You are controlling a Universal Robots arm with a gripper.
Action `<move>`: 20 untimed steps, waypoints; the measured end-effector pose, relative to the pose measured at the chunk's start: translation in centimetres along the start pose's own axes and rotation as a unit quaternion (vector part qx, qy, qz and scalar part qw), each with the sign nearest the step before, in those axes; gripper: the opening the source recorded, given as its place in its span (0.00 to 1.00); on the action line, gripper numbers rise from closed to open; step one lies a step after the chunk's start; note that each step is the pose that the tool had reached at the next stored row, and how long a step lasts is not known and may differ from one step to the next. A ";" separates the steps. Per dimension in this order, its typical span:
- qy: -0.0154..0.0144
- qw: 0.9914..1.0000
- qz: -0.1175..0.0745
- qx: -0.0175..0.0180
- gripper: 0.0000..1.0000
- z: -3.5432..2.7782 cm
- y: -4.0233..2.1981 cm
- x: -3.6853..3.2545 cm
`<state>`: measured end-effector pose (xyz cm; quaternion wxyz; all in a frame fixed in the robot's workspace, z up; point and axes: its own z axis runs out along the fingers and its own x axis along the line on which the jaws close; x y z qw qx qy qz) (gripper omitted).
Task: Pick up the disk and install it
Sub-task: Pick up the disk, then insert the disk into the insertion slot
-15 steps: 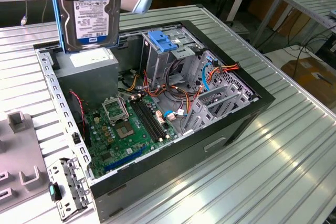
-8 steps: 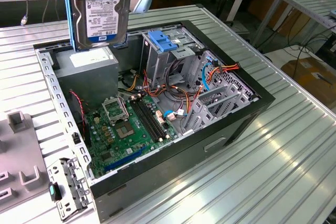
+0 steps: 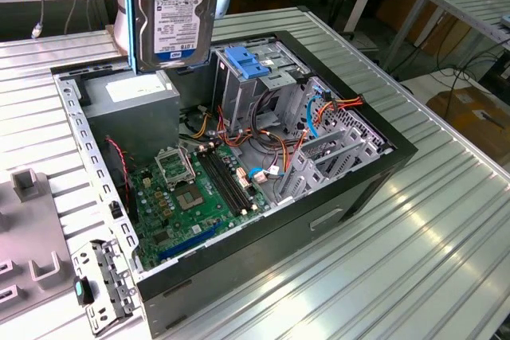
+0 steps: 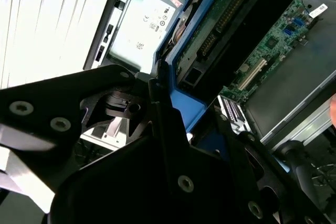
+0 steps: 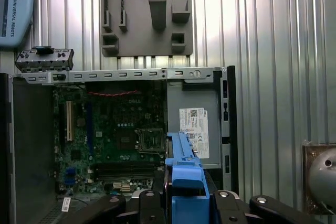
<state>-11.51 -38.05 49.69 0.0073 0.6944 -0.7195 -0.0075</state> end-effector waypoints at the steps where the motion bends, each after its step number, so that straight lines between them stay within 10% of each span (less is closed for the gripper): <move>1: 0.000 1.000 0.000 0.000 0.37 0.01 -0.05 0.00; 4: 0.000 1.000 0.000 0.001 0.37 0.09 -0.09 0.03; 11: 0.000 1.000 0.000 0.017 0.37 0.37 0.24 0.45; 20: 0.000 1.000 0.000 0.018 0.37 0.39 0.23 0.66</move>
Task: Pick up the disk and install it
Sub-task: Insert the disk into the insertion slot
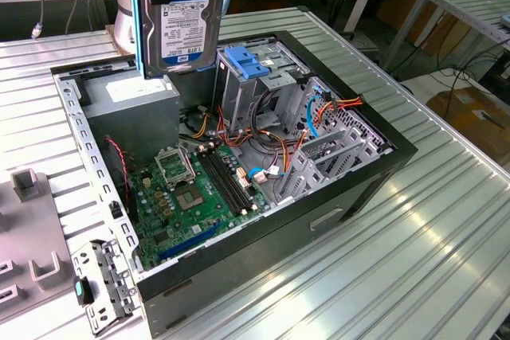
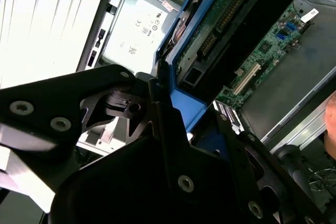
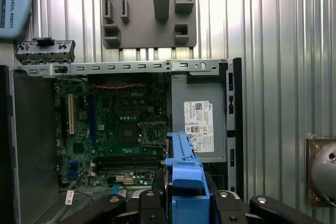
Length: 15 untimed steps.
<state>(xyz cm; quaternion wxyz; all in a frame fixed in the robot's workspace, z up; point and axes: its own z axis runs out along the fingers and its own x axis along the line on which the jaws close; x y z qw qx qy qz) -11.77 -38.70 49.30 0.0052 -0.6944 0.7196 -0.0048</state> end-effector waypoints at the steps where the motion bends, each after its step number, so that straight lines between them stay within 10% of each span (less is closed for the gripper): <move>1: 0.000 1.000 0.000 0.000 0.37 0.00 0.00 0.00; 15: 0.000 1.000 0.000 0.000 0.37 0.00 -0.07 1.87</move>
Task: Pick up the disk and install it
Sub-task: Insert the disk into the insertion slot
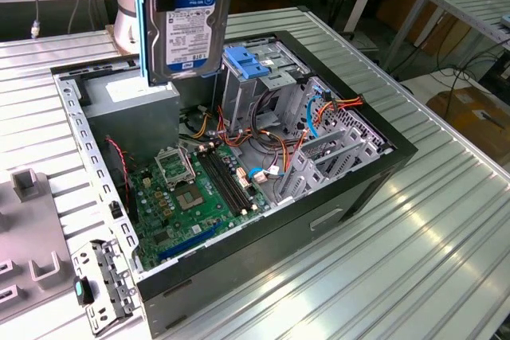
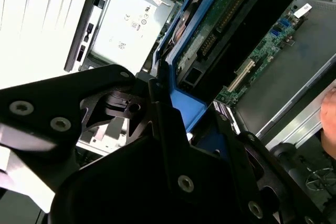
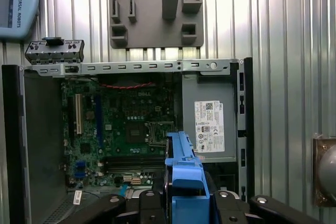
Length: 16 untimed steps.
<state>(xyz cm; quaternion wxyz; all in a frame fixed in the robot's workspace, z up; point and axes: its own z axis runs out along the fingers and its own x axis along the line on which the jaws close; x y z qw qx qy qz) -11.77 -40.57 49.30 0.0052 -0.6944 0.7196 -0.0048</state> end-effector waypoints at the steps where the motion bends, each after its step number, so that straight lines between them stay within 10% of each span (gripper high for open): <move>1: 0.000 1.000 0.000 0.000 0.37 0.00 -0.01 0.24; 16: 0.000 1.000 0.000 0.000 0.37 -0.01 -0.11 3.06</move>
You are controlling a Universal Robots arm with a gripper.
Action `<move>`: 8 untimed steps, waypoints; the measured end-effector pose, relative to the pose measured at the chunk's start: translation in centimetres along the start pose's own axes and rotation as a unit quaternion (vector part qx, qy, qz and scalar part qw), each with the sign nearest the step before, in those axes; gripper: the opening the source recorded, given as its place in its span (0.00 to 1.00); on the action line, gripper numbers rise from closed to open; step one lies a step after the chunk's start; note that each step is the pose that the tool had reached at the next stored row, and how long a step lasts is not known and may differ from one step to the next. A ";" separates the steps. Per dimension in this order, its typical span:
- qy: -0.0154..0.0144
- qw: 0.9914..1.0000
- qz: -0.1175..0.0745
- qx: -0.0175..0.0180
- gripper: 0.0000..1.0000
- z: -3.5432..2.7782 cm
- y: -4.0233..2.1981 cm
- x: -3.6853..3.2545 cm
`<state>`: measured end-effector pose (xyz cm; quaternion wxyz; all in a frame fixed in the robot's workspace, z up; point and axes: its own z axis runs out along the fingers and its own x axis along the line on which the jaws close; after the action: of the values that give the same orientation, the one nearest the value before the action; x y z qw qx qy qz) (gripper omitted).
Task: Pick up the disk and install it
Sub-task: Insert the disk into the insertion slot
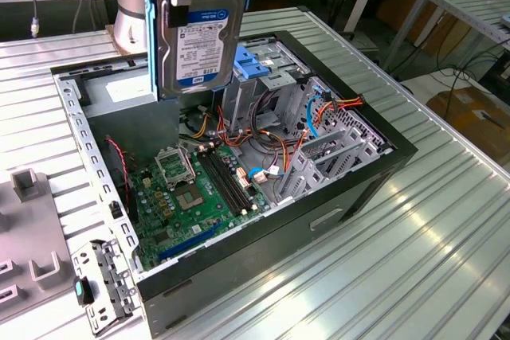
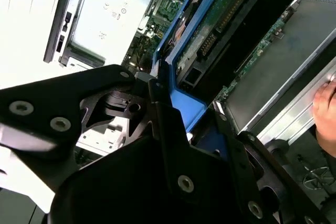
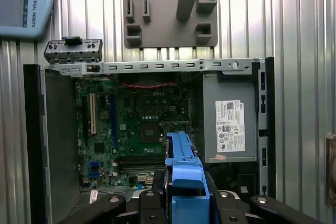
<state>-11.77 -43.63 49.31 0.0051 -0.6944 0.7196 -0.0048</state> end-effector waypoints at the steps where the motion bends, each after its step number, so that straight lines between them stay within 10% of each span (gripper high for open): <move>1: 0.000 1.000 0.000 0.000 0.37 0.00 0.00 0.19; 8: 0.000 1.000 0.000 0.000 0.37 0.01 -0.08 2.24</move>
<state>-11.77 -45.87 49.29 0.0052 -0.6944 0.7196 -0.0048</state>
